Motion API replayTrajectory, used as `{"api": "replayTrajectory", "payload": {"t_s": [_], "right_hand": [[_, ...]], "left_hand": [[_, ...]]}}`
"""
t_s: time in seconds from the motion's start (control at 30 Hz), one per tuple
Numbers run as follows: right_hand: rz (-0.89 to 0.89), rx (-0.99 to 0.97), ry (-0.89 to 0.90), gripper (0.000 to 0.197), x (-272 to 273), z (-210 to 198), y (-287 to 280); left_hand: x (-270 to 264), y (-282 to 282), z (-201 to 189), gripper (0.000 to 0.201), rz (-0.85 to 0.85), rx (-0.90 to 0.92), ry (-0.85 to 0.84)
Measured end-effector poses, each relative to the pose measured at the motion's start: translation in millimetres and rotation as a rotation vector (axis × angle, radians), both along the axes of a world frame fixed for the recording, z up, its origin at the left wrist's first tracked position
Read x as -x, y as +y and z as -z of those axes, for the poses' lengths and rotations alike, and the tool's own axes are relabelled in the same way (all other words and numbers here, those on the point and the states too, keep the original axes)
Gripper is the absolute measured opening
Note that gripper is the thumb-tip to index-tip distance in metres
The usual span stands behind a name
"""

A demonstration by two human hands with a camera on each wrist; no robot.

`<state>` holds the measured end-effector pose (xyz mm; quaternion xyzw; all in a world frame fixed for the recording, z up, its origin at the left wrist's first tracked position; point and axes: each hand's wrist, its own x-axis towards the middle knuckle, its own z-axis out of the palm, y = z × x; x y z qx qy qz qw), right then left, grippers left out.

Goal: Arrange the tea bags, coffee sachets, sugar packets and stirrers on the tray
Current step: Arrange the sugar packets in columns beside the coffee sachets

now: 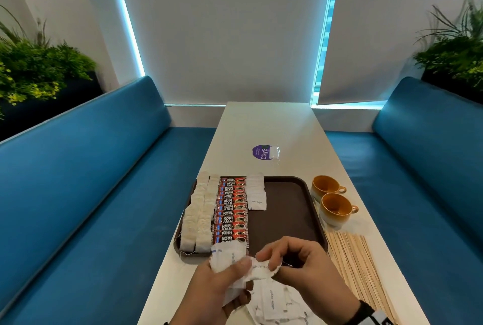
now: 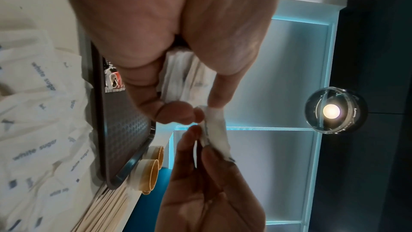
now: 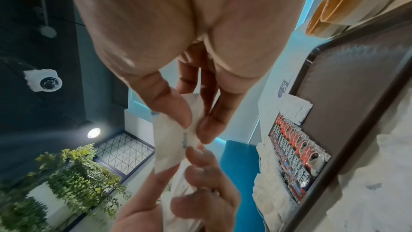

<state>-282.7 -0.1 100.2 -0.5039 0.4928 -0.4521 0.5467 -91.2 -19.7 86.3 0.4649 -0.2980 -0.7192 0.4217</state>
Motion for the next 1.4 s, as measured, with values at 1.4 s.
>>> {"api": "replayTrajectory", "payload": {"t_s": [1.4], "right_hand": [[0.082,0.055,0.084,0.032,0,-11,-6]], "left_hand": [[-3,-11,6,0.061,-0.123,0.081,0.069]]}}
